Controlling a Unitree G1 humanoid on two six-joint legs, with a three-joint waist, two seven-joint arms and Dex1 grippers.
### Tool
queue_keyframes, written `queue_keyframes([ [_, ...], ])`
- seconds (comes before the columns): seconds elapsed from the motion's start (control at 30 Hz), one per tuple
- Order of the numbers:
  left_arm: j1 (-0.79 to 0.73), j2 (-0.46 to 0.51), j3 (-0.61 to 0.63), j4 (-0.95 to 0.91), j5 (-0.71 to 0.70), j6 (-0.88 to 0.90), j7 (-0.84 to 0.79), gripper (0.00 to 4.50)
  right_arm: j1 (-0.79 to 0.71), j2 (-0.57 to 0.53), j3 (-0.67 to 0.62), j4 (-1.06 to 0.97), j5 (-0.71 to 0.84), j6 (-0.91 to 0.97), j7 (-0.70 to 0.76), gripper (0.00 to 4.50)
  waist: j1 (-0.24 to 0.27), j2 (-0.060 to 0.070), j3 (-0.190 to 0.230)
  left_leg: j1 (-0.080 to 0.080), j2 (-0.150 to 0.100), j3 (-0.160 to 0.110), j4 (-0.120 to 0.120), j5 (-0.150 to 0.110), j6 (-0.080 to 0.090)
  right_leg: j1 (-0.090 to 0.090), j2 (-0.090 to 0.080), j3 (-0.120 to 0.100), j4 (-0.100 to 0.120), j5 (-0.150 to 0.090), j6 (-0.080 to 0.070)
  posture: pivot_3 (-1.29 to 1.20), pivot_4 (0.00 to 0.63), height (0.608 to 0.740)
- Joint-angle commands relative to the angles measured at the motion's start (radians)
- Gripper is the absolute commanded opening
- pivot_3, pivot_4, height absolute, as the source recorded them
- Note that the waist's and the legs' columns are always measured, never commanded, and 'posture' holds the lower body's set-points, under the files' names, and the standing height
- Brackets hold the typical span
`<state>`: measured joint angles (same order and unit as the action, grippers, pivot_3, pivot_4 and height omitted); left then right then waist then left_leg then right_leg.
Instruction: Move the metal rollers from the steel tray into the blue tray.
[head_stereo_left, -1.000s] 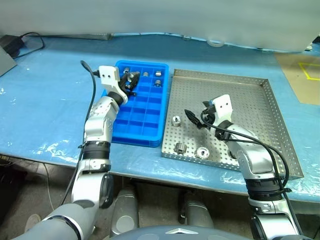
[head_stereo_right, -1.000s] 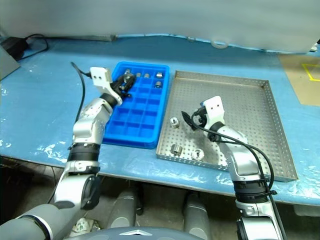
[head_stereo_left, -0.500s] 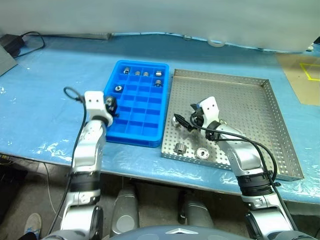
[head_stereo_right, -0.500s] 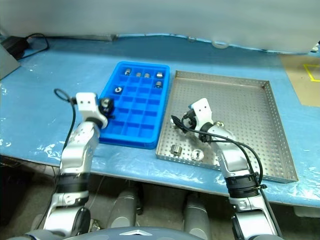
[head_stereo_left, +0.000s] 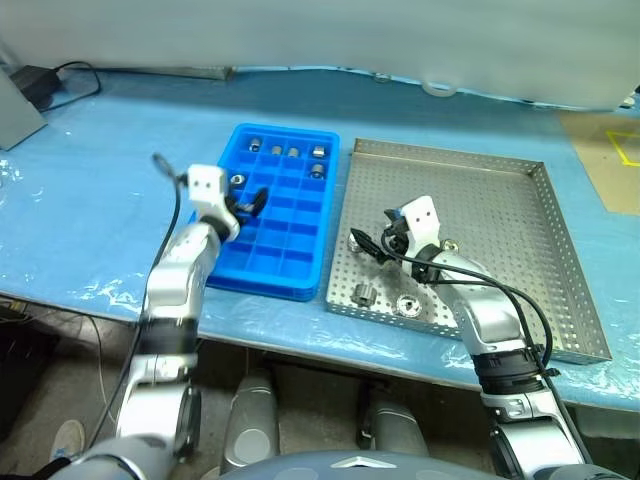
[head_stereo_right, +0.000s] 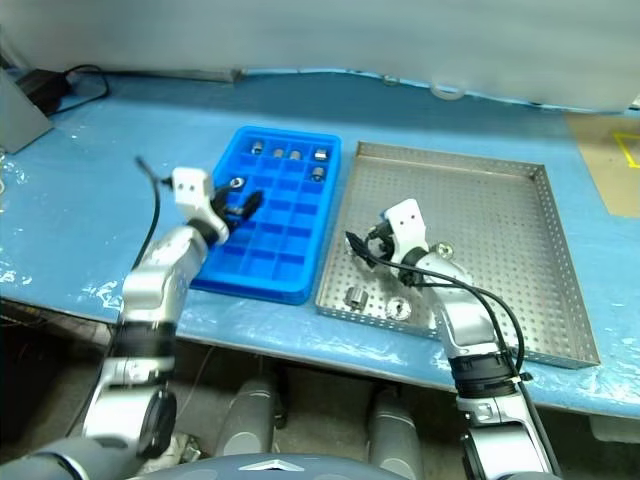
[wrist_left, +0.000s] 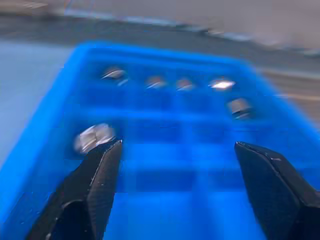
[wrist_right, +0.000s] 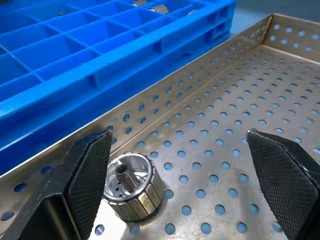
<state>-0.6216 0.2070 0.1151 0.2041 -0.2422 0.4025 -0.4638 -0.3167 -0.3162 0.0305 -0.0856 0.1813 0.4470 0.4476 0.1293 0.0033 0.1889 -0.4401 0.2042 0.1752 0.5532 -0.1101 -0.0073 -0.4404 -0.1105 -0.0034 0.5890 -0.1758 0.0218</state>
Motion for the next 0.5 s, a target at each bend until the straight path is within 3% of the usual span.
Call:
queue_keyframes([
  [0.03, -0.164, 0.009, -0.114, 0.184, -0.048, -0.040, -0.333, 3.95, 0.056, -0.012, -0.077, -0.117, 0.024, 0.021, -0.042, 4.50, -0.001, -0.001, 0.000, 0.000, -0.001, 0.000, 0.000, 0.000, 0.000, 0.000, -0.001, 0.002, 0.000, 0.000, 0.000, -0.06, 0.150, 0.740],
  [0.23, -0.437, -0.026, -0.312, 0.688, 0.099, -0.249, -0.727, 3.95, 0.176, -0.027, -0.169, -0.263, 0.039, 0.073, -0.096, 4.50, -0.035, -0.001, -0.001, 0.000, -0.003, 0.002, 0.000, -0.001, 0.002, -0.001, -0.001, 0.004, -0.001, 0.004, -0.005, -0.19, 0.150, 0.740],
  [0.37, -0.538, -0.068, -0.359, 0.919, 0.204, -0.369, -0.727, 3.95, 0.202, -0.011, -0.204, -0.308, 0.043, 0.092, -0.138, 4.50, -0.069, -0.001, -0.001, 0.001, -0.001, 0.003, -0.001, -0.001, 0.003, -0.001, 0.000, 0.003, -0.002, 0.003, -0.005, -0.27, 0.150, 0.740],
  [0.5, -0.583, -0.086, -0.461, 1.017, 0.351, -0.510, -0.754, 3.95, 0.260, 0.006, -0.224, -0.366, 0.039, 0.101, -0.173, 4.50, -0.091, -0.001, -0.002, 0.003, 0.000, 0.003, -0.001, -0.001, 0.002, 0.001, 0.000, 0.003, -0.002, 0.003, -0.004, -0.30, 0.150, 0.740],
])
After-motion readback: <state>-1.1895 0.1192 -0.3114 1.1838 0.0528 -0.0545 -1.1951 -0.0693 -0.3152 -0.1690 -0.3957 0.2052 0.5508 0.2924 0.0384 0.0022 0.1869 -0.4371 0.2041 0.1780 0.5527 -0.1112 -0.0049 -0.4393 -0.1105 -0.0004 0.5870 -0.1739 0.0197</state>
